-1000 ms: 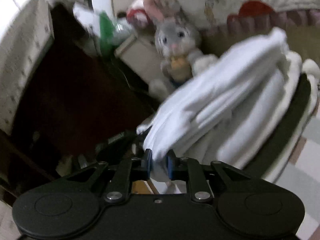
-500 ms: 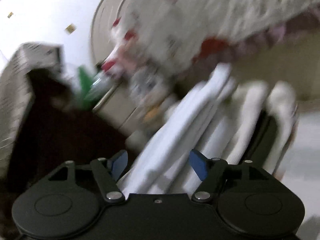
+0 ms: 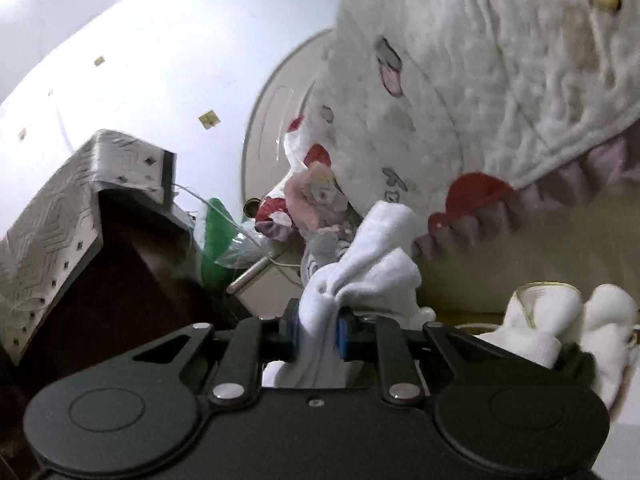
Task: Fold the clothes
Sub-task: 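Carry the folded shirt with both grippers onto the clothes stack and release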
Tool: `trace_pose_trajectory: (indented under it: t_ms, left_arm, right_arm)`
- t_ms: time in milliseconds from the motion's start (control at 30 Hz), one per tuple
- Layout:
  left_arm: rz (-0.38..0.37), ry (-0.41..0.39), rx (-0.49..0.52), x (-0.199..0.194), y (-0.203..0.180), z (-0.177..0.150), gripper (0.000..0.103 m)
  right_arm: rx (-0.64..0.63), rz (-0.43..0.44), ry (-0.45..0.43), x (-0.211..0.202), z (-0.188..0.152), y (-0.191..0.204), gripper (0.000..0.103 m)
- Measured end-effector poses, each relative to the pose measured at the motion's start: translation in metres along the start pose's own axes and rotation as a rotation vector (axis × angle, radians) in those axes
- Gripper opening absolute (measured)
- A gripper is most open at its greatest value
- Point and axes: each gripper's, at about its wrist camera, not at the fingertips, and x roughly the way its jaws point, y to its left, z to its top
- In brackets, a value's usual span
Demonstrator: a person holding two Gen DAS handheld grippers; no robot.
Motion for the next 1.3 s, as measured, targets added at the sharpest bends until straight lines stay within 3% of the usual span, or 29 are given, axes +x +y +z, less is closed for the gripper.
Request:
trace_pose_trajectory:
  t_ms: [100, 167, 233, 367, 467, 533, 633, 733, 900, 1033, 1067, 1100, 1133, 1167, 1200, 1300]
  left_arm:
    - [-0.003, -0.013, 0.003, -0.004, -0.002, 0.001, 0.027]
    - [0.031, -0.042, 0.068, -0.014, -0.017, 0.003, 0.027]
    - [0.060, -0.129, 0.237, -0.035, -0.045, 0.004, 0.026]
    - [-0.037, -0.197, 0.502, -0.072, -0.093, -0.006, 0.026]
    - [-0.242, -0.065, 0.598, -0.080, -0.125, -0.020, 0.031]
    - [-0.285, 0.048, 0.676, -0.071, -0.143, -0.038, 0.033]
    - [-0.119, 0.116, 0.781, -0.040, -0.146, -0.062, 0.034]
    - [-0.005, 0.142, 0.733, -0.014, -0.121, -0.062, 0.036]
    - [0.007, 0.159, 0.697, -0.012, -0.113, -0.053, 0.036]
    - [0.006, 0.167, 0.681, -0.008, -0.111, -0.055, 0.036]
    - [0.003, 0.169, 0.674, -0.008, -0.110, -0.055, 0.036]
    - [0.000, 0.170, 0.668, -0.007, -0.108, -0.055, 0.036]
    - [-0.003, 0.171, 0.661, -0.006, -0.107, -0.054, 0.036]
    - [-0.006, 0.172, 0.654, -0.006, -0.105, -0.054, 0.036]
    - [-0.009, 0.173, 0.648, -0.005, -0.103, -0.054, 0.036]
    - [-0.012, 0.177, 0.630, -0.004, -0.103, -0.052, 0.036]
  right_arm:
    - [-0.015, -0.164, 0.084, 0.022, -0.006, -0.023, 0.021]
    - [0.027, -0.211, 0.112, 0.038, -0.004, -0.040, 0.023]
    - [0.057, -0.214, 0.124, 0.045, 0.005, -0.044, 0.024]
    - [-0.048, -0.240, 0.168, 0.044, 0.010, -0.028, 0.026]
    - [-0.060, -0.253, 0.176, 0.037, 0.007, -0.026, 0.027]
    - [-0.035, -0.257, 0.174, 0.028, 0.006, -0.030, 0.027]
    - [-0.041, -0.298, 0.199, 0.031, 0.009, -0.031, 0.029]
    - [-0.018, -0.338, 0.227, 0.037, 0.013, -0.035, 0.030]
    - [0.094, -0.346, 0.251, 0.050, 0.018, -0.060, 0.032]
    - [0.060, -0.382, 0.262, 0.056, 0.012, -0.069, 0.034]
    - [0.031, -0.459, 0.265, 0.057, 0.013, -0.072, 0.038]
    - [0.001, -0.535, 0.268, 0.059, 0.014, -0.075, 0.033]
    - [-0.044, -0.648, 0.271, 0.061, 0.015, -0.078, 0.032]
    - [-0.103, -0.813, 0.267, 0.061, 0.019, -0.081, 0.031]
    - [-0.104, -0.882, 0.248, 0.054, 0.024, -0.086, 0.031]
    - [0.074, -0.652, 0.210, 0.013, 0.035, -0.087, 0.031]
